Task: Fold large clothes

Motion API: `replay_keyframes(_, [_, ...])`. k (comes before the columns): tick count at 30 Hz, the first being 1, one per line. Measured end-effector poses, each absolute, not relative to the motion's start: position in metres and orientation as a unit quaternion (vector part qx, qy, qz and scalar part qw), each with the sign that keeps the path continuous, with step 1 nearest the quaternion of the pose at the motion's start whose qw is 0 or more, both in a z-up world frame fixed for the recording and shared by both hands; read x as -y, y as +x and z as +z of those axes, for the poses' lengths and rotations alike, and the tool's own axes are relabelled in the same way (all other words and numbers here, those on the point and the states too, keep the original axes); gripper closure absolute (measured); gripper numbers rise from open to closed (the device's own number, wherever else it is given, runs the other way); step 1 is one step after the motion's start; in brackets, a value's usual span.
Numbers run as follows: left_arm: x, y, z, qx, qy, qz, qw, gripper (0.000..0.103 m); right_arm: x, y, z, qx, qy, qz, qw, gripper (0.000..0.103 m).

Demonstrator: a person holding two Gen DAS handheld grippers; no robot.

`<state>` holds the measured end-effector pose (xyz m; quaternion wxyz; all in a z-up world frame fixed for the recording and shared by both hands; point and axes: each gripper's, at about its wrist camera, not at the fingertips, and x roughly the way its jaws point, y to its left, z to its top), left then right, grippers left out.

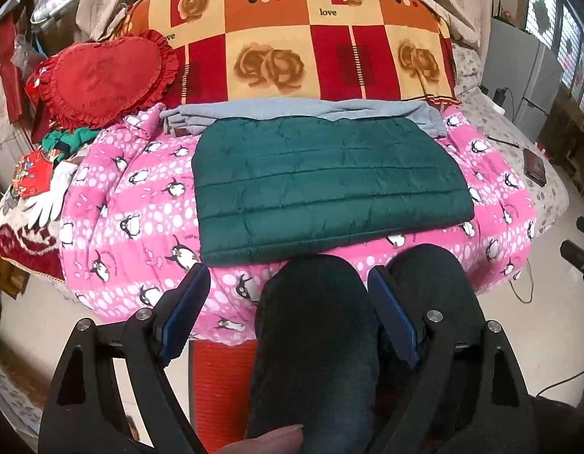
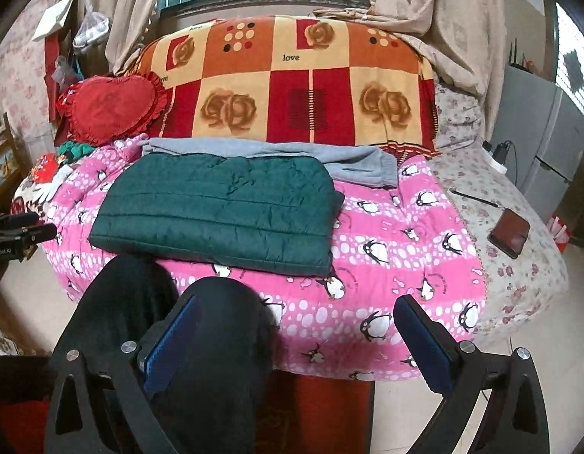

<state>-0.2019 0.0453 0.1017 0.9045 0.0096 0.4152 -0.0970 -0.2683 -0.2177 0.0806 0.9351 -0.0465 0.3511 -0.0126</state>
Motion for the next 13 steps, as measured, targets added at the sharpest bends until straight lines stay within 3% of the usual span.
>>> replay_keyframes(13, [-0.043,-0.199,0.0966,-0.419,0.004,-0.101,0.902,0.018,0.2138,-0.2627,0.0763,-0.354,-0.038,-0.011,0.934,0.002])
